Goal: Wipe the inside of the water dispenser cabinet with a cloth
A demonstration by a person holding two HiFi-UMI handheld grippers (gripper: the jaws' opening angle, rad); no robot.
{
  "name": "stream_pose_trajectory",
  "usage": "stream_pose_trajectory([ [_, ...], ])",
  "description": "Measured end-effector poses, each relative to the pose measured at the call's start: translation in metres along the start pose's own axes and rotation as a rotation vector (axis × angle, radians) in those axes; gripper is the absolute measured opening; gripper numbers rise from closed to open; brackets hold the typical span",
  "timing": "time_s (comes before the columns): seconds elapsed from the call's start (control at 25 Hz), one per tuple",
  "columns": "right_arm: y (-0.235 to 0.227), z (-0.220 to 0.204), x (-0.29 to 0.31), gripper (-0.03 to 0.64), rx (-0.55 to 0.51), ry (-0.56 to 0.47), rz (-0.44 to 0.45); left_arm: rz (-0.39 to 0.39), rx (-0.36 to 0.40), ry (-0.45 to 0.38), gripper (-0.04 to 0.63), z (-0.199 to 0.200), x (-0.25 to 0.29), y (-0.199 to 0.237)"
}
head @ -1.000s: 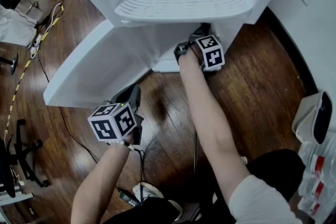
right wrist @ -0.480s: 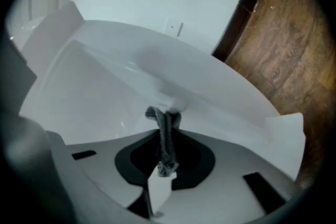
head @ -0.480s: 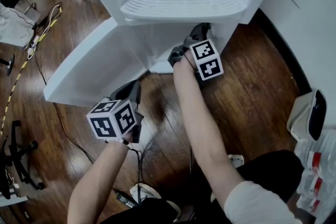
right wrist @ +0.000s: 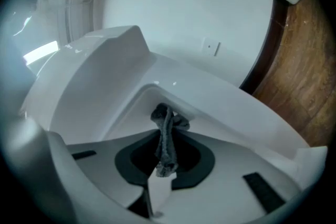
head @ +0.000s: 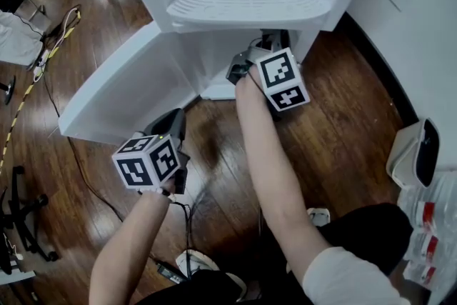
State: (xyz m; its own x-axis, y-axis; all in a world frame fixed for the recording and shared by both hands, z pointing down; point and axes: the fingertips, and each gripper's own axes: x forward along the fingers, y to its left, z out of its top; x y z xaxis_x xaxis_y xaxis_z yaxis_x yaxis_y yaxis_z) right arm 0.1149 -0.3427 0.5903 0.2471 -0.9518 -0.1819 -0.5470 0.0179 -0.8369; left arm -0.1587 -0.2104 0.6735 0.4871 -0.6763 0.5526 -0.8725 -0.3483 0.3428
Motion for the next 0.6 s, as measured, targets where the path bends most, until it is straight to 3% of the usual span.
stream_pose_trajectory([
  [0.12, -0.012, -0.004, -0.004, 0.043, 0.04, 0.006, -0.026, 0.002, 0.002, 0.003, -0.012, -0.001, 0.0, 0.001],
  [0.6, -0.128, -0.066, -0.034, 0.043, 0.12, 0.115, -0.309, 0.005, 0.001, 0.014, -0.012, -0.005, 0.003, 0.001],
])
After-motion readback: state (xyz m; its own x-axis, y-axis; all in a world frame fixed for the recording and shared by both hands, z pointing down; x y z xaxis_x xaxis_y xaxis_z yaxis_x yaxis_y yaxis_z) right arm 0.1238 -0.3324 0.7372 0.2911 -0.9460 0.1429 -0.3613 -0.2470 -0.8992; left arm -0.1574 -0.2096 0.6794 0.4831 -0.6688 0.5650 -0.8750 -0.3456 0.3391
